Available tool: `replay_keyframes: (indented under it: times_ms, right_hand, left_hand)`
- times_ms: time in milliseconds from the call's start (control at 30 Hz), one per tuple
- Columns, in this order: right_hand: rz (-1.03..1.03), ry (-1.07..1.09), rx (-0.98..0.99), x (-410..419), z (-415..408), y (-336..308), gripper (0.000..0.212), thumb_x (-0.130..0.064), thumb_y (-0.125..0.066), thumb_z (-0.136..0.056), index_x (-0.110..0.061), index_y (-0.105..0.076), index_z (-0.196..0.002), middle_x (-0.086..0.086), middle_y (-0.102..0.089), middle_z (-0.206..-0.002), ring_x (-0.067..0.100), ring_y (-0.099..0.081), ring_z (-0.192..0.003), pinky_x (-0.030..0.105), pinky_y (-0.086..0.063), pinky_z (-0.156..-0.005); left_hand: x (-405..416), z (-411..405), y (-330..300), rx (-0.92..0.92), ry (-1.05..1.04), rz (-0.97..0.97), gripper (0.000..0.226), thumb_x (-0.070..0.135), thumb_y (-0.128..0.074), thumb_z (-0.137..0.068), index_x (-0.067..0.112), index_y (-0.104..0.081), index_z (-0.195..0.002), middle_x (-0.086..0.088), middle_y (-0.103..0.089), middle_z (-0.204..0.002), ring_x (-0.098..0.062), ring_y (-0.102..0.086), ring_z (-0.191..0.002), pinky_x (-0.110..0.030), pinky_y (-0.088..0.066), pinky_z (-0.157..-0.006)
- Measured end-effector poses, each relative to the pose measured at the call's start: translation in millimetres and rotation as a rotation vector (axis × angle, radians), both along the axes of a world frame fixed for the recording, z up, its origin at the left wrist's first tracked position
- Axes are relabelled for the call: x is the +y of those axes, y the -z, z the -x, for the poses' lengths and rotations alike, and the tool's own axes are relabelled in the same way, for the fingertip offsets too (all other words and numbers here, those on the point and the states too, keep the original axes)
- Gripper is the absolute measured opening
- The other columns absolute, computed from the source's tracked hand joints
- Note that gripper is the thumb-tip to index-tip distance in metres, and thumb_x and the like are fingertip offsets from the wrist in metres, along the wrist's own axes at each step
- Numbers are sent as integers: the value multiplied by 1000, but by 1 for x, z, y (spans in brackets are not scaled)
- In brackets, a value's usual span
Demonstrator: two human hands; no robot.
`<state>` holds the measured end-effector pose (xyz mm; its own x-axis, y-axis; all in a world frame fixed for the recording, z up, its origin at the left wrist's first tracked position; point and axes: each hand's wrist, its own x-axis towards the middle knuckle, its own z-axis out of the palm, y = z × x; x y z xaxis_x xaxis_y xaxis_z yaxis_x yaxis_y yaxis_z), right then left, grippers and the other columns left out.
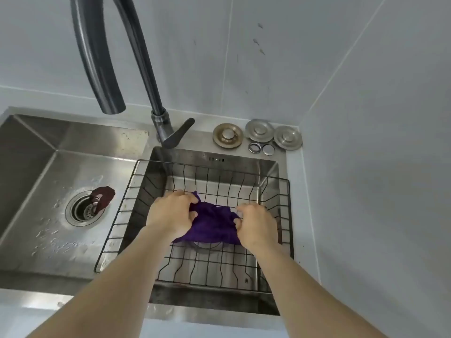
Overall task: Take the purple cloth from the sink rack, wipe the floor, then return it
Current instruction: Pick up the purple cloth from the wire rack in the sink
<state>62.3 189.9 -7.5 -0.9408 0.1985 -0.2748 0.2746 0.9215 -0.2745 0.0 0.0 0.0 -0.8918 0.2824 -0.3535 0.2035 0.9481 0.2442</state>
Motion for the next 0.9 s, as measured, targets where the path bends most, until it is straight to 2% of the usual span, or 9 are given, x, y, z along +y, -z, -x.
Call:
replay_keyframes:
  times_ms: [67, 133, 200, 367, 500, 667, 767, 900]
  right_hand:
    - [-1, 19, -3, 2, 1, 4, 18, -20, -67, -95, -22, -73, -111, 1, -70, -109, 24, -65, -102, 36, -56, -78]
    - [-32, 27, -9, 3, -1, 6, 10, -17, -68, -93, -23, -75, -94, -1, -72, -95, 22, -66, -89, 34, -58, -71]
    - [-36, 24, -38, 5, -2, 8, 14, -14, -65, -92, -20, -73, -83, 0, -70, -86, 22, -65, -82, 34, -58, -67]
    - [4, 44, 67, 1, -5, -2, 9, -16, -60, -96, -16, -67, -100, 1, -65, -101, 21, -63, -94, 38, -58, -76]
    - [45, 143, 163, 1, -4, -30, 9, -15, -55, -99, -15, -62, -105, 3, -70, -93, 22, -67, -87, 41, -61, -75]
    - [-13, 121, 307, -3, -17, -90, 9, -16, -54, -100, -19, -58, -107, -2, -67, -98, 20, -63, -90, 33, -53, -72]
    - [-45, 124, 401, -14, -35, -132, 11, -13, -56, -97, -19, -57, -106, 0, -68, -100, 22, -60, -94, 33, -47, -69]
    - [-55, 148, 515, -36, -79, -197, 17, -9, -56, -95, -18, -61, -108, 4, -68, -99, 26, -61, -96, 40, -52, -76]
  left_hand:
    - [4, 0, 4, -6, -14, 16, 37, 35, -63, -93, 33, -62, -130, 5, -67, -124, -24, -60, -120, -43, -48, -98]
    - [5, -1, 7, 10, -54, 20, 28, 32, -64, -93, 32, -66, -121, 4, -69, -119, -25, -62, -115, -43, -48, -98]
    - [6, -1, 7, 35, -90, -3, 18, 29, -62, -94, 30, -69, -111, 3, -70, -116, -25, -62, -113, -43, -45, -98]
    - [0, -5, 0, 104, -71, -2, 17, 30, -57, -96, 27, -64, -111, 1, -60, -117, -25, -55, -115, -43, -42, -100]
    - [-11, -7, -23, 180, -102, -76, 14, 27, -54, -97, 26, -61, -109, 2, -68, -109, -25, -60, -105, -44, -43, -96]
    - [-27, -17, -79, 300, -64, -121, 6, 26, -52, -99, 25, -56, -102, 4, -70, -93, -26, -63, -93, -43, -44, -90]
    - [-42, -34, -119, 417, -10, -181, 1, 24, -56, -98, 25, -55, -98, 2, -68, -85, -28, -64, -85, -40, -44, -79]
    - [-65, -74, -185, 521, 10, -264, 5, 25, -54, -99, 23, -58, -103, 0, -66, -93, -30, -64, -82, -36, -45, -68]
